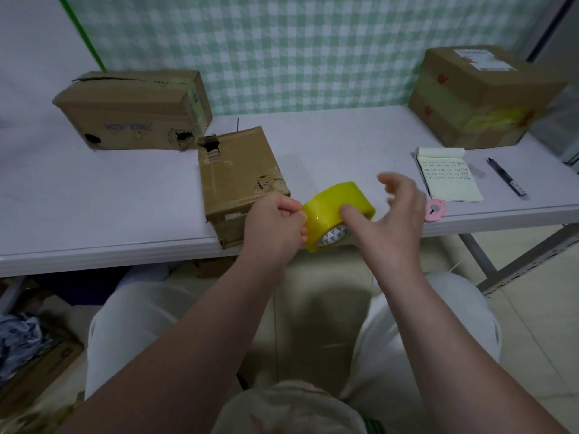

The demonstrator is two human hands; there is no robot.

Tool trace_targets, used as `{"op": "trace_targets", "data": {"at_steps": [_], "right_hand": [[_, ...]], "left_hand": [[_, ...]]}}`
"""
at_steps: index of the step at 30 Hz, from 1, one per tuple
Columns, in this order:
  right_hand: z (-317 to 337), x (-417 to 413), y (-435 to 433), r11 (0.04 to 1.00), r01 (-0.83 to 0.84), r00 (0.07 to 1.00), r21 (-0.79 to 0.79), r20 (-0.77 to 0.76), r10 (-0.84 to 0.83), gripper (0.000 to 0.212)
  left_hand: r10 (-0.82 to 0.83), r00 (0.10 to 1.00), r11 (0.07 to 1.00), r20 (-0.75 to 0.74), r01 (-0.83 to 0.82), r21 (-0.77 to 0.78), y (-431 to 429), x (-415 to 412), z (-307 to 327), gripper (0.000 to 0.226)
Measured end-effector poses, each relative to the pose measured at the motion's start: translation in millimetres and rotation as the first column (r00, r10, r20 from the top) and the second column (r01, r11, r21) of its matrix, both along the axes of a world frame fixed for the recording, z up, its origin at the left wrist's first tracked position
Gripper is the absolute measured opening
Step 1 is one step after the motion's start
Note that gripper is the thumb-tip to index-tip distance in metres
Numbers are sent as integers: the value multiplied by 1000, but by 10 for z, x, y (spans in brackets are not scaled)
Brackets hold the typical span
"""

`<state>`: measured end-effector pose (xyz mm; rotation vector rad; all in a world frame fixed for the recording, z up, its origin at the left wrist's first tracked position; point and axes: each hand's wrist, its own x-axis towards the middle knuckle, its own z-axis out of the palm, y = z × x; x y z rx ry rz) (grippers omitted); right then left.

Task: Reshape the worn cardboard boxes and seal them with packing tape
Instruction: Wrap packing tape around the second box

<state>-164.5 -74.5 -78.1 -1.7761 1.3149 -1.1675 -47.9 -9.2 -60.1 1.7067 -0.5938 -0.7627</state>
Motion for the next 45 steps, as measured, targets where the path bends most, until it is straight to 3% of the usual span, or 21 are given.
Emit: {"op": "trace_targets", "data": {"at_steps": [2, 4, 7, 11, 16, 18, 22, 26, 30, 32, 35, 42, 45], "right_hand": [[100, -28, -38, 973, -225, 943, -47, -262, 205, 58], [169, -65, -76, 921, -384, 832, 68, -408, 376, 44], [172, -130, -92, 848, -474, 767, 236, -363, 529, 16], [111, -64, 41, 803, -517, 739, 298, -318, 594, 37], [141, 40, 95, 876, -377, 777, 299, -413, 475, 49], [151, 50, 86, 876, -357, 806, 324, -367, 465, 49], [180, 48, 118, 746, -473, 845, 469, 0, 535, 68], [239, 57, 184, 669, -566, 817, 482, 214, 536, 41], [241, 93, 245, 705, -547, 835, 451, 232, 499, 21], [222, 110, 264, 724, -533, 845, 438, 237, 479, 30], [191, 145, 302, 764, -517, 856, 387, 218, 469, 46], [212, 220, 399, 782, -551, 834, 292, 211, 509, 28], [173, 253, 469, 766, -590, 806, 256, 231, 544, 32]], "left_hand": [[-36, 989, 999, 142, 34, 14, 20, 19, -2, 24], [-81, 957, 997, 279, 73, 37, 39, 36, 1, 25], [-148, 852, 989, 503, 126, 78, 79, 40, 24, 17], [-195, 598, 980, 778, 144, 135, 111, 68, 107, 15], [-211, 450, 962, 868, 253, 102, 157, 102, 266, 14], [-225, 454, 959, 862, 262, 112, 149, 165, 309, 14], [-277, 551, 952, 787, 269, 147, 134, 304, 433, 22], [-283, 698, 951, 658, 294, 98, 156, 427, 561, 44], [-328, 778, 944, 536, 289, 160, 182, 540, 660, 48], [-352, 809, 936, 470, 288, 205, 207, 556, 700, 45], [-338, 835, 941, 434, 288, 180, 232, 568, 737, 19], [-277, 784, 958, 555, 268, 100, 187, 588, 614, 13], [-195, 679, 973, 707, 227, 51, 182, 568, 583, 15]]}}
